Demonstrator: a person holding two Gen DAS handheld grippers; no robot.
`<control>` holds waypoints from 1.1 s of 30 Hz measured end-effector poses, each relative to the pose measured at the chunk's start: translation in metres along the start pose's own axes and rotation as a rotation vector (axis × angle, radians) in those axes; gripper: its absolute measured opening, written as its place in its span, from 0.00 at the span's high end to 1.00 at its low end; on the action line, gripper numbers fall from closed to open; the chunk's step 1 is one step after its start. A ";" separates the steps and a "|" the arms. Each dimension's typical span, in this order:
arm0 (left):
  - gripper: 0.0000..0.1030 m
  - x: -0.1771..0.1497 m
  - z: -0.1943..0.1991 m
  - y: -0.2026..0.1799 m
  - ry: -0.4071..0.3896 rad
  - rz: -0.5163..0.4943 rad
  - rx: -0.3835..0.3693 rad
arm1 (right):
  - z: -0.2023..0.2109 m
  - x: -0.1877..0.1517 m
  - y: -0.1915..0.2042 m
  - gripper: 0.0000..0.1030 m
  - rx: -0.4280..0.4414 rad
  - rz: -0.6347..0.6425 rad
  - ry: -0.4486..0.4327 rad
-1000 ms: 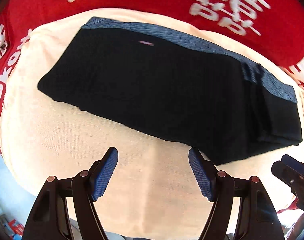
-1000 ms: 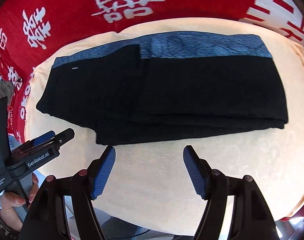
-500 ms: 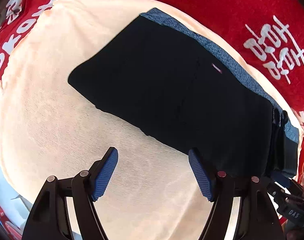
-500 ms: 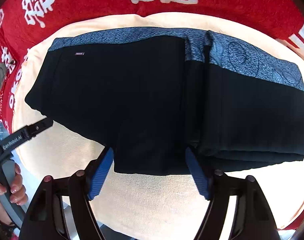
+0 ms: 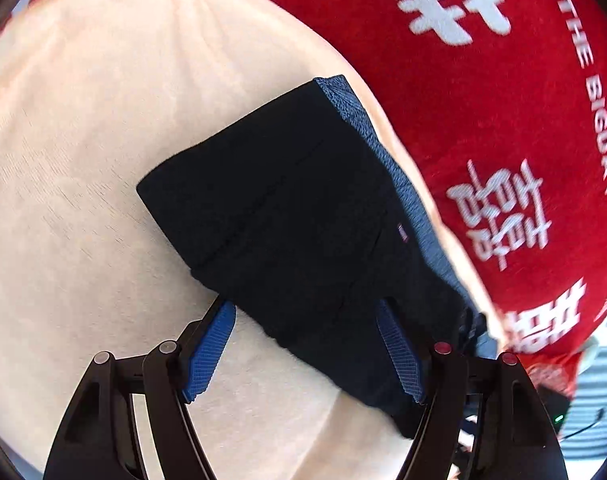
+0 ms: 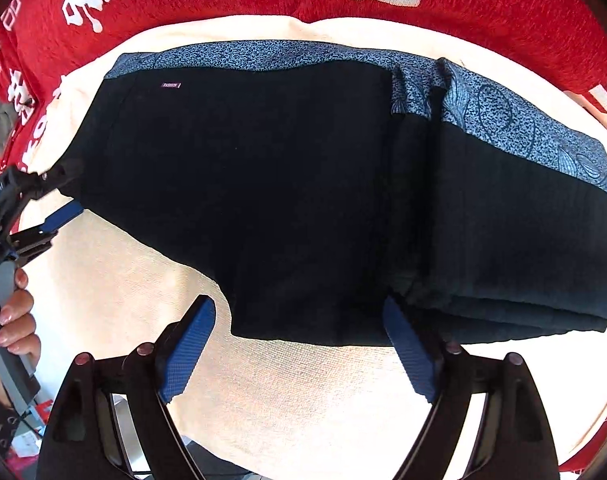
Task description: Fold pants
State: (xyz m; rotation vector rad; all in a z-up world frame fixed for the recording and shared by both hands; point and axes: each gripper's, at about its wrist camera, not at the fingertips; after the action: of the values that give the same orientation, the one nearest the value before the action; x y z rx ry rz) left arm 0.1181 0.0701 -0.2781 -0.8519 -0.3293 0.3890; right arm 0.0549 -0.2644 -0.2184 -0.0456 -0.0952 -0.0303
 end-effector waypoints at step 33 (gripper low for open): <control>0.71 -0.011 -0.029 -0.102 -0.131 -0.597 0.392 | 0.074 0.077 -0.003 0.14 0.228 -0.006 -0.014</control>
State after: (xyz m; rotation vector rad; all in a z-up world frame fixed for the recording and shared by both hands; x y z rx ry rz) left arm 0.1408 -0.0150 -0.2182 -0.3160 -0.5864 -0.0527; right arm 0.1248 -0.2658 -0.1371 0.1823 -0.1122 -0.0248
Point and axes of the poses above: each gripper's, at about its wrist camera, not at the fingertips, and z roughly against the way its jaws point, y to its left, x to its top, and after that the axes turned 12 degrees about -x, right-handed
